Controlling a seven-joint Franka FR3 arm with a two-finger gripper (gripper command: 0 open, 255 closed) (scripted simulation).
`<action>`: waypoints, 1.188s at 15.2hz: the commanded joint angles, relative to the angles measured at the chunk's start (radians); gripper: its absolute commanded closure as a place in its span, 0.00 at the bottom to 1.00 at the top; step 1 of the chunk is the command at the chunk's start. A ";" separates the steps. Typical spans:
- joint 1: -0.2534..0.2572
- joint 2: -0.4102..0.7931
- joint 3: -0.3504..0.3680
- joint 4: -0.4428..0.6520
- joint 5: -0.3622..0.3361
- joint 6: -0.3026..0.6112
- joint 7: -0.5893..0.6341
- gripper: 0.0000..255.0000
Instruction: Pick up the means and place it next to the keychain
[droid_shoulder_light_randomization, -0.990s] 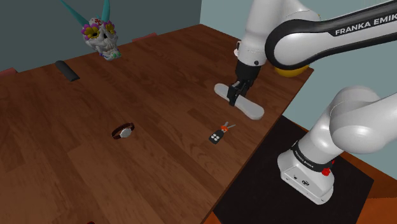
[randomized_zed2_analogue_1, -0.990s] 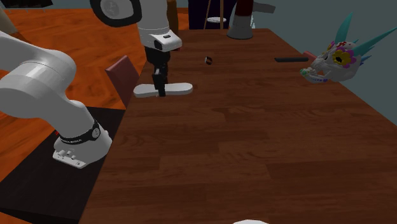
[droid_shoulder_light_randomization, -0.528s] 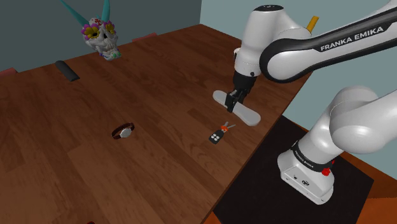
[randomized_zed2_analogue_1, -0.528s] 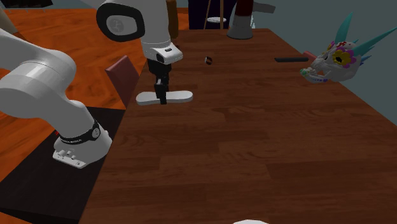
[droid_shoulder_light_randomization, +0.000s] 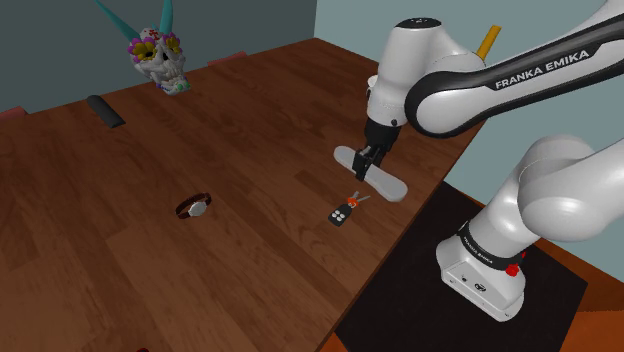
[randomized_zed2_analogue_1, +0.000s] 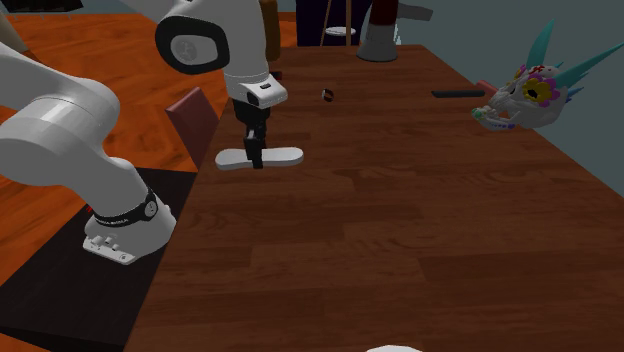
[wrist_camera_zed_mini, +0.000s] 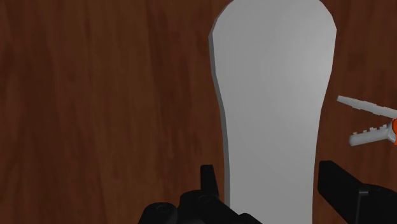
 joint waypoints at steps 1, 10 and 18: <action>0.000 0.000 0.000 0.000 0.000 0.000 0.000 1.00; 0.001 -0.072 -0.010 0.062 -0.004 -0.133 -0.001 0.00; 0.001 -0.087 -0.013 0.080 -0.006 -0.167 -0.001 0.00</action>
